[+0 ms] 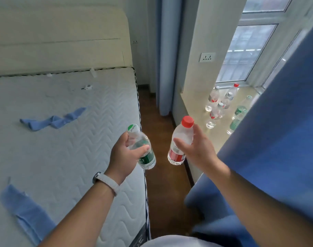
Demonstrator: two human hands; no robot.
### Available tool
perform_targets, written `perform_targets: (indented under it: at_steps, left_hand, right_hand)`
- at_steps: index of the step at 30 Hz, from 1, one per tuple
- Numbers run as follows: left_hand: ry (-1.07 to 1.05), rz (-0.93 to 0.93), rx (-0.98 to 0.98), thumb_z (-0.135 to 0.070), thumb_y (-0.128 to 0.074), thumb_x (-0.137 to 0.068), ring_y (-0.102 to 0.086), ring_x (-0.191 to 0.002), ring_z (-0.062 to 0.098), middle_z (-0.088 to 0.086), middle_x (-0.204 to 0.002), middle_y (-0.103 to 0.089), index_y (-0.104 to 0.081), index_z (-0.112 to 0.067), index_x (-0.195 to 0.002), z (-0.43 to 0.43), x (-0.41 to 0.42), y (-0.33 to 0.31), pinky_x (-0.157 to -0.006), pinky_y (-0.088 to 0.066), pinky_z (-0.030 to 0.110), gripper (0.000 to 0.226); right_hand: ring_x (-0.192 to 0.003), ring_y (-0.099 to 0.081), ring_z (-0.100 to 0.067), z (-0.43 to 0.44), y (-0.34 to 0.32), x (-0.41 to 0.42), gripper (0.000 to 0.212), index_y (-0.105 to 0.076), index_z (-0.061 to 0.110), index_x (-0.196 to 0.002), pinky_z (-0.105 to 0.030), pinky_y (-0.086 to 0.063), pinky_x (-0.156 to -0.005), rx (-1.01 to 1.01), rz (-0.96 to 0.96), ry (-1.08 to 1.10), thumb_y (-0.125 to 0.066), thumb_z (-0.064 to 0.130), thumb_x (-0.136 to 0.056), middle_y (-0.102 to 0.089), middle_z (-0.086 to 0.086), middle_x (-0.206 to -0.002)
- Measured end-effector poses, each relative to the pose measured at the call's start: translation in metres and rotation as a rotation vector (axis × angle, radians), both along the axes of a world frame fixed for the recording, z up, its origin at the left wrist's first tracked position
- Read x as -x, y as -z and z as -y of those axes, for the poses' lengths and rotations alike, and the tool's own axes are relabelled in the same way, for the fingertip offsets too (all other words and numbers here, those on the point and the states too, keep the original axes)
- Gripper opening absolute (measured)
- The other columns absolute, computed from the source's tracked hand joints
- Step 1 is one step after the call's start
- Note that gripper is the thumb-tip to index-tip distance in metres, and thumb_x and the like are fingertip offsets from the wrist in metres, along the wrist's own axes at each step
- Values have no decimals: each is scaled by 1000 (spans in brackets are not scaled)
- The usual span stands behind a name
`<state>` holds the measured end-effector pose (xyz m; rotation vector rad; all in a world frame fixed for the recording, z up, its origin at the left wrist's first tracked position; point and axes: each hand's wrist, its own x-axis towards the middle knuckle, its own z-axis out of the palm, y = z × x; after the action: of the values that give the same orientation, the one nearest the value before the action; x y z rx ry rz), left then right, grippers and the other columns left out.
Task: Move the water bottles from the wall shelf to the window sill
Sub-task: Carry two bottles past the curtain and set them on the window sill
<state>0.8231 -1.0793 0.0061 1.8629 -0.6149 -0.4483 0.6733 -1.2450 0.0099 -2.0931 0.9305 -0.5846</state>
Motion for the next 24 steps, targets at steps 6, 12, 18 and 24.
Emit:
perform_targets:
  at_steps: [6, 12, 18, 24]
  left_hand:
    - [19, 82, 1, -30, -81, -78, -58, -101, 12, -14, -109, -59, -54, -32, -115, 22, -43, 1, -77, -46, 14, 46]
    - [-11, 22, -14, -29, -82, -77, -59, -101, 9, -16, -106, -61, -57, -37, -104, 63, -86, 15, -72, -44, 9, 37]
    - [-22, -10, -54, -26, -82, -77, -57, -96, 0, -24, -104, -59, -56, -41, -100, 143, -134, 20, -67, -40, 5, 38]
    - [97, 13, -101, -29, -84, -72, -61, -103, 13, -13, -106, -65, -62, -36, -103, 252, -180, 13, -84, -52, 26, 39]
  right_hand:
    - [-103, -60, -19, 35, -7, -52, 60, -47, 21, -131, -31, -48, -84, 20, 12, -1, -74, 39, -80, -63, 0, -120]
    - [-101, -60, -16, 86, 15, -108, 58, -47, 27, -128, -30, -46, -78, -6, 16, -31, -73, 44, -79, -63, 5, -116]
    - [-101, -61, -13, 161, 21, -162, 54, -47, 32, -125, -33, -52, -83, -87, 87, -17, -72, 44, -79, -63, 9, -114]
    - [-90, -56, 6, 250, 5, -180, 43, -43, 46, -111, -22, -47, -72, -85, 164, 100, -71, 43, -79, -58, 22, -99]
